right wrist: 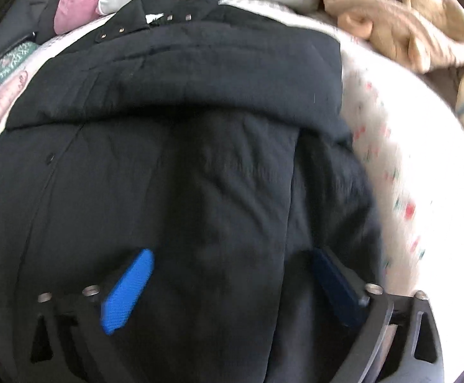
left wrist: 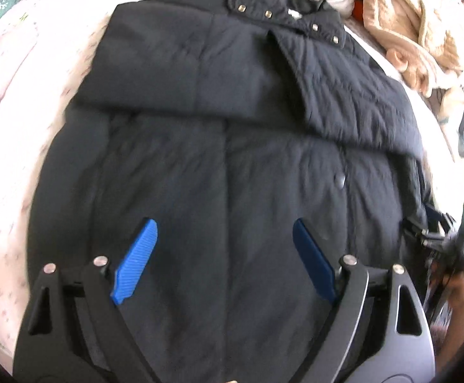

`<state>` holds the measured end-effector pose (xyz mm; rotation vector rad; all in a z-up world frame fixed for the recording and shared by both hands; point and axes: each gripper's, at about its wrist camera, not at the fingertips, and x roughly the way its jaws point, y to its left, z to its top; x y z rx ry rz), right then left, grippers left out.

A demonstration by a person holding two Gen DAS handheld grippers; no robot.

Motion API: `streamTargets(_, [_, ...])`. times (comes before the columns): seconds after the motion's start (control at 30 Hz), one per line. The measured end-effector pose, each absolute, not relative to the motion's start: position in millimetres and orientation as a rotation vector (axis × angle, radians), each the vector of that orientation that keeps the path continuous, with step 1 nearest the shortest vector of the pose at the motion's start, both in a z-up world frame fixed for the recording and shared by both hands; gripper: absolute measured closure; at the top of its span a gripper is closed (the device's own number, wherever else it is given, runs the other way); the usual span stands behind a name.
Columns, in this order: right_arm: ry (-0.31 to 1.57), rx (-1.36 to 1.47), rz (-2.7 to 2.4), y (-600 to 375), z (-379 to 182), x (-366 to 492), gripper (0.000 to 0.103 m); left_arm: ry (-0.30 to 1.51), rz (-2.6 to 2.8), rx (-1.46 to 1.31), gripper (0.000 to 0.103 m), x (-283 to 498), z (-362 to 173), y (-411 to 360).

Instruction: Fold large clothes

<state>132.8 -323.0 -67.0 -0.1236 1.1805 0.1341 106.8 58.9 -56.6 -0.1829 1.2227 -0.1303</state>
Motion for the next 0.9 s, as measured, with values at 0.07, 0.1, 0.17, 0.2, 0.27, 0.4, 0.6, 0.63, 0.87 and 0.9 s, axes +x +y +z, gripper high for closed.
streamTargets(0.07, [1.187,-0.136,0.155,-324,-67,129,0.000,1.247,-0.126,-0.166,0.016,91,-59,70])
streamTargets(0.1, [1.199,-0.147,0.162,-324,-66,127,0.000,1.258,-0.121,-0.157,0.016,85,-60,75])
streamTargets(0.17, [1.234,-0.152,0.168,-328,-65,120,0.000,1.270,-0.111,-0.136,0.016,71,-61,87])
streamTargets(0.2, [1.252,-0.154,0.172,-331,-64,110,0.000,1.272,-0.105,-0.128,0.016,64,-61,94])
streamTargets(0.27, [1.298,-0.177,0.184,-332,-64,93,0.000,1.277,-0.081,-0.113,0.016,53,-63,110])
streamTargets(0.4, [1.360,-0.205,0.213,-336,-62,68,0.000,1.298,-0.024,-0.119,0.016,35,-74,140])
streamTargets(0.6, [1.396,-0.226,0.238,-348,-61,31,0.000,1.333,0.026,-0.184,0.008,13,-97,181])
streamTargets(0.63, [1.406,-0.222,0.247,-351,-59,25,0.000,1.345,0.027,-0.216,0.007,10,-101,187])
streamTargets(0.87, [1.431,-0.079,0.308,-391,-41,-13,0.000,1.368,-0.036,-0.328,0.006,-3,-106,215])
streamTargets(0.9, [1.443,-0.045,0.313,-397,-37,-18,0.000,1.380,-0.046,-0.322,0.006,-4,-106,216])
